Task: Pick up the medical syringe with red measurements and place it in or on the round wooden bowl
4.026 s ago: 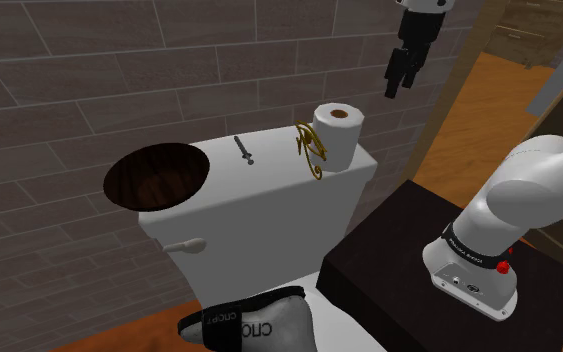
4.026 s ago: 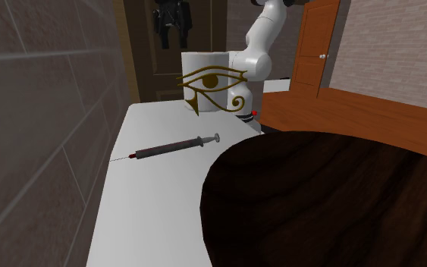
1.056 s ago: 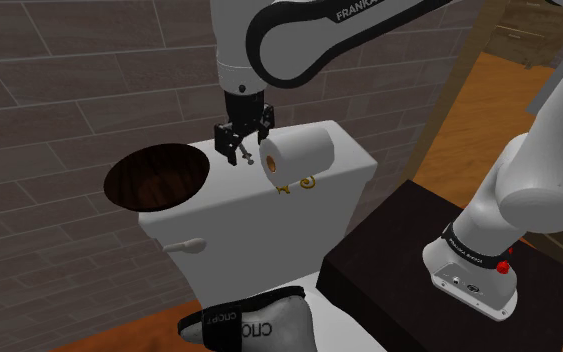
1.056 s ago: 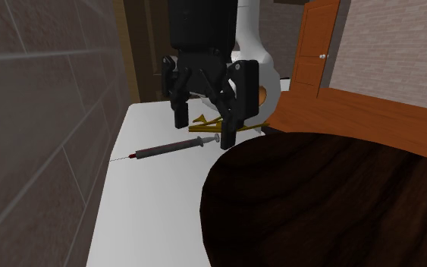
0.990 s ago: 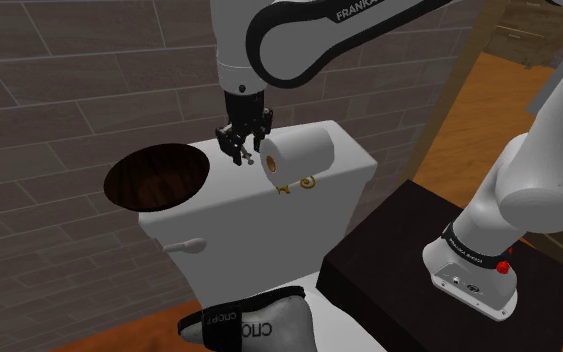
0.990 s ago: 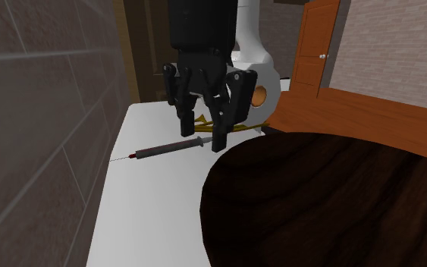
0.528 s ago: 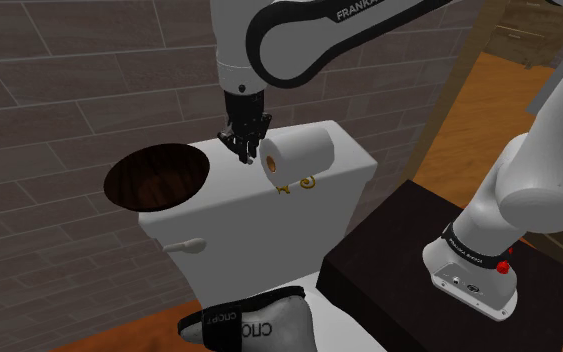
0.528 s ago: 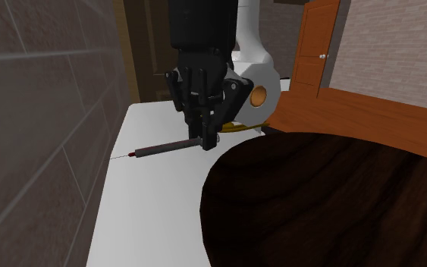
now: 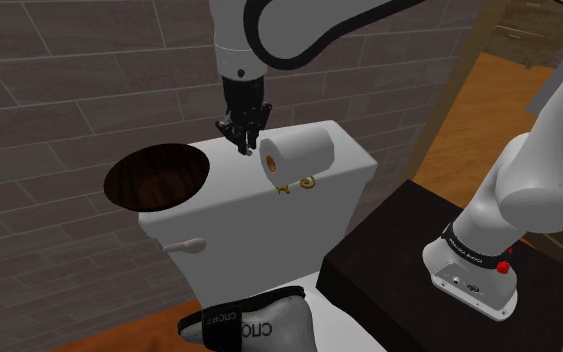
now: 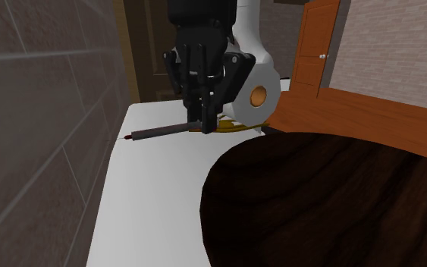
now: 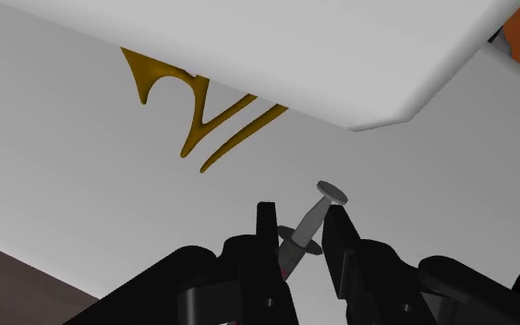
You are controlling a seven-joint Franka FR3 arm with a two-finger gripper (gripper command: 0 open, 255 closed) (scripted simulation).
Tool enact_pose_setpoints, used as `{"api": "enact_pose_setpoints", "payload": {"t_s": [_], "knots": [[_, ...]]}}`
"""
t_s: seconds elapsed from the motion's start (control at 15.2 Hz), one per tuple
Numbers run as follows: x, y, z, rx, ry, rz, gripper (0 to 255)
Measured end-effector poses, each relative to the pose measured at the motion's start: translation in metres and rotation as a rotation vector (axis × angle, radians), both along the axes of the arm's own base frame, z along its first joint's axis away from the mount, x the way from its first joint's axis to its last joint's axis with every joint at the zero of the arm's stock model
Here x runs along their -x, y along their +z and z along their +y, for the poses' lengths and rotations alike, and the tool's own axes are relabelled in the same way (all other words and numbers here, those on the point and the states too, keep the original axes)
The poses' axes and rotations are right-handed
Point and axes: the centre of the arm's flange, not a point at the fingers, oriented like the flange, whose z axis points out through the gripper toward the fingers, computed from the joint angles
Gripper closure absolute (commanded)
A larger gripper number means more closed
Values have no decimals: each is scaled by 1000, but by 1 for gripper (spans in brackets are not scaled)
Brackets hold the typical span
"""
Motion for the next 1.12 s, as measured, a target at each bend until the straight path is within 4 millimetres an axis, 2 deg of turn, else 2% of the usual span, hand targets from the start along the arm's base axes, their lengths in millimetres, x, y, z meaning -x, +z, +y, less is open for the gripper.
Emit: {"api": "enact_pose_setpoints", "payload": {"t_s": [1.12], "knots": [[0,91,0,0,0,0,255]]}}
